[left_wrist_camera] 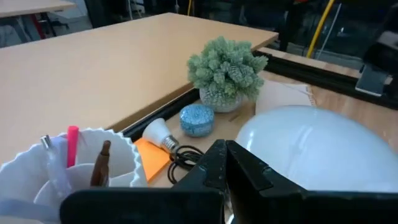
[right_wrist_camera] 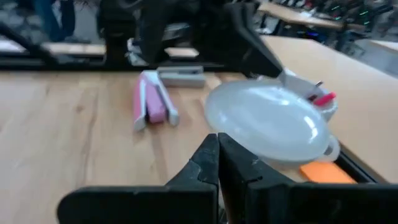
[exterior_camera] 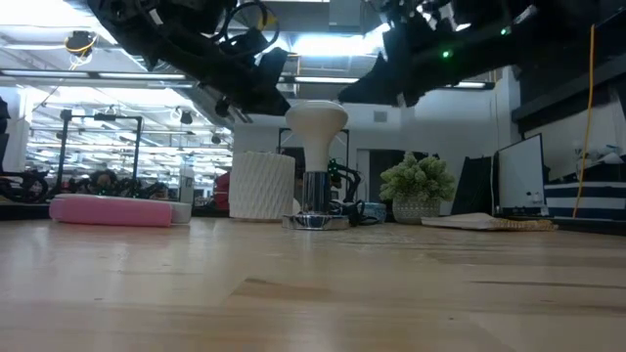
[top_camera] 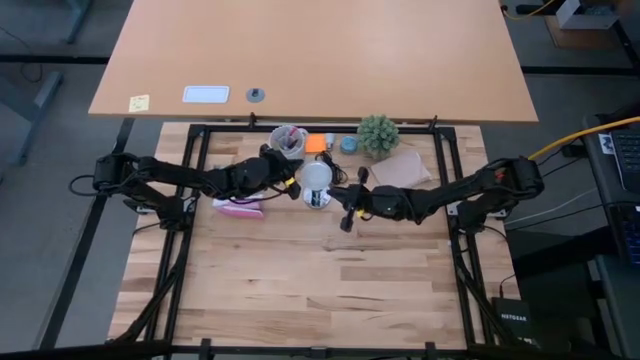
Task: Screw lightbulb
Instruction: Remove the white light bulb from the silver lamp
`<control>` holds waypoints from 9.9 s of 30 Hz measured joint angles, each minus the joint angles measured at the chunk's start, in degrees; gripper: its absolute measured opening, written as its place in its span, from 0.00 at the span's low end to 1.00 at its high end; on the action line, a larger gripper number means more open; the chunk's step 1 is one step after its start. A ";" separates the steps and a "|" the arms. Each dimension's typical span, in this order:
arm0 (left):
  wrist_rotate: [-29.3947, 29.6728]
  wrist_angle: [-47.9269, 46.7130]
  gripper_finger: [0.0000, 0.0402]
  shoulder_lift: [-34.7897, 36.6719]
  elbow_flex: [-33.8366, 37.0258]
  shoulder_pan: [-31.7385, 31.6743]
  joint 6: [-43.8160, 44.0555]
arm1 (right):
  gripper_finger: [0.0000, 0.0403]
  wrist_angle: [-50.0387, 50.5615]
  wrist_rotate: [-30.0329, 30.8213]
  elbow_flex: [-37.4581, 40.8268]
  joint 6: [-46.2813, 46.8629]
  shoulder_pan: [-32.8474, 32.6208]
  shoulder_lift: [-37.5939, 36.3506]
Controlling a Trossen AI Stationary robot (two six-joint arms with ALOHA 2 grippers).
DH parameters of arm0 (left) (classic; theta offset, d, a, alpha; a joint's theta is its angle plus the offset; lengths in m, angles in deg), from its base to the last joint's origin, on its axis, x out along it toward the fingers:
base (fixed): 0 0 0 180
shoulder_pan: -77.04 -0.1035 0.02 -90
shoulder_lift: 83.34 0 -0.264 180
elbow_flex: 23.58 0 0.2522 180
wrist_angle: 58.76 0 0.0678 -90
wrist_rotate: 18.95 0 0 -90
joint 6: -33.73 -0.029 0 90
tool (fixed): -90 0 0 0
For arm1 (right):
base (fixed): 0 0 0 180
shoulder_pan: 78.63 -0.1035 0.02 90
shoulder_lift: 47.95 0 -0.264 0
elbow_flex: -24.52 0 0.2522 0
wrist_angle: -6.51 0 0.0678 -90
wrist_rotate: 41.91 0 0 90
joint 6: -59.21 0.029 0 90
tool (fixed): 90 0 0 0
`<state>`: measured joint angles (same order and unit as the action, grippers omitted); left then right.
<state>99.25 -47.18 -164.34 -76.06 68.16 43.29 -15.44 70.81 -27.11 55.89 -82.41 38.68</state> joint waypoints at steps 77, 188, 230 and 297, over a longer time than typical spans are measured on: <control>6.75 0.42 0.00 1.62 -0.09 1.97 -0.56 | 0.01 -2.31 2.75 -0.02 -1.56 2.27 2.09; 3.97 1.14 0.00 -0.87 -0.63 9.64 1.13 | 0.01 -1.73 3.10 0.00 1.52 8.71 3.02; 5.73 11.64 0.00 1.03 -0.61 6.09 -10.34 | 0.01 -0.74 -8.55 0.00 0.30 8.63 -3.53; -7.50 -14.24 0.00 9.18 -0.70 -4.46 -3.56 | 0.01 8.82 -6.91 0.00 0.51 -2.30 -3.53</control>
<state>91.75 -61.42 -155.16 -76.76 63.70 39.73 -6.62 63.90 -27.11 56.40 -84.72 35.14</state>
